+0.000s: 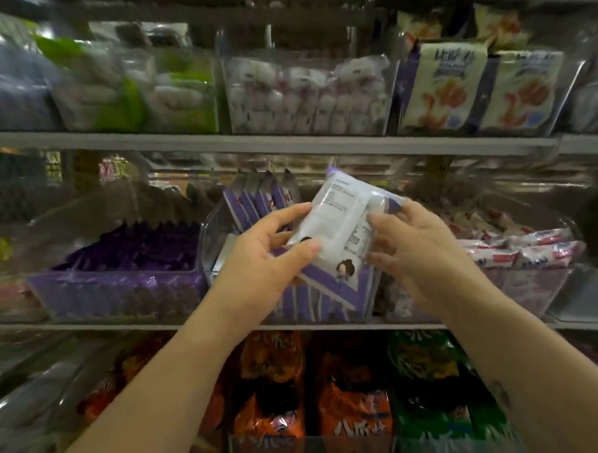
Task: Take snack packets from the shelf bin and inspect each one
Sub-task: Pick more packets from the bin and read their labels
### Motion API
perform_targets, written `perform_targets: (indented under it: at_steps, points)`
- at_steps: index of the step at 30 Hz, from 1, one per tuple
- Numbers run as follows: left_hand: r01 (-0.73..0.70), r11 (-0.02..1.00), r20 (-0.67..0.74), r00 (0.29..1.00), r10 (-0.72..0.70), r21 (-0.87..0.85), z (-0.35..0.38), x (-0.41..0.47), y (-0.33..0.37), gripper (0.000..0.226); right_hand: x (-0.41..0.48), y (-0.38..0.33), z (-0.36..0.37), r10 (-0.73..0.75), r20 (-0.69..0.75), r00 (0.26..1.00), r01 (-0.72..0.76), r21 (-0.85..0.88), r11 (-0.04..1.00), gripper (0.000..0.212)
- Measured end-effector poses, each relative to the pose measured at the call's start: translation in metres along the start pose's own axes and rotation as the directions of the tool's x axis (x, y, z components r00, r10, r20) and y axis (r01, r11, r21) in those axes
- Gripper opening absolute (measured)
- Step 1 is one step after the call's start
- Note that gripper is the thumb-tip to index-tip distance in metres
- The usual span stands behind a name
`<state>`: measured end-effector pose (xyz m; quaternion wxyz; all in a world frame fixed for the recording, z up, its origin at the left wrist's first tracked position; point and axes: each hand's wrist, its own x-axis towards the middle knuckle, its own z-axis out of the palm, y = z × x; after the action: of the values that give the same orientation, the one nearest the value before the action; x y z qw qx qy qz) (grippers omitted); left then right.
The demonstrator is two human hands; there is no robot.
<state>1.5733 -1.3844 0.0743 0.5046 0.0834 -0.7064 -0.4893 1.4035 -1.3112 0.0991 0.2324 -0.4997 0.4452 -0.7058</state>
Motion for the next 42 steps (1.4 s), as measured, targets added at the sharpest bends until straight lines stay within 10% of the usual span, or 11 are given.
perform_targets:
  at_steps: [2, 5, 13, 26, 34, 42]
  points:
    - [-0.001, 0.995, -0.104, 0.994, 0.012, 0.102, -0.003, 0.014, 0.009, 0.038, 0.019, -0.009, -0.001, -0.109, 0.084, 0.990, 0.132, -0.348, 0.928, 0.011]
    - [0.000, 0.910, -0.163, 0.984, 0.074, 0.415, -0.012, 0.039, 0.016, 0.035, 0.042, -0.021, -0.008, -0.286, 0.244, 0.927, 0.359, -0.800, 0.481, 0.016]
    - [-0.037, 0.517, -0.094, 0.970, 0.224, 0.855, -0.005, 0.108, 0.011, 0.035, 0.107, -0.024, -0.023, -0.061, 0.281, 0.958, 0.285, -0.956, 0.071, 0.043]
    - [0.052, 0.093, -0.053, 0.999, 0.005, 0.994, 0.007, 0.200, -0.030, 0.034, 0.185, 0.005, -0.015, 0.218, 0.415, 0.883, 0.417, -0.908, 0.041, 0.028]
    - [-0.192, 0.007, 0.192, 0.981, 0.027, 0.981, 0.010, 0.225, -0.050, 0.025, 0.199, 0.012, -0.019, 0.202, 0.411, 0.889, 0.408, -0.911, 0.060, 0.024]
    - [-0.335, 0.133, 0.359, 0.896, -0.260, 0.933, -0.014, 0.230, -0.040, 0.047, 0.195, 0.012, -0.017, 0.181, 0.429, 0.885, 0.413, -0.903, 0.120, 0.025]
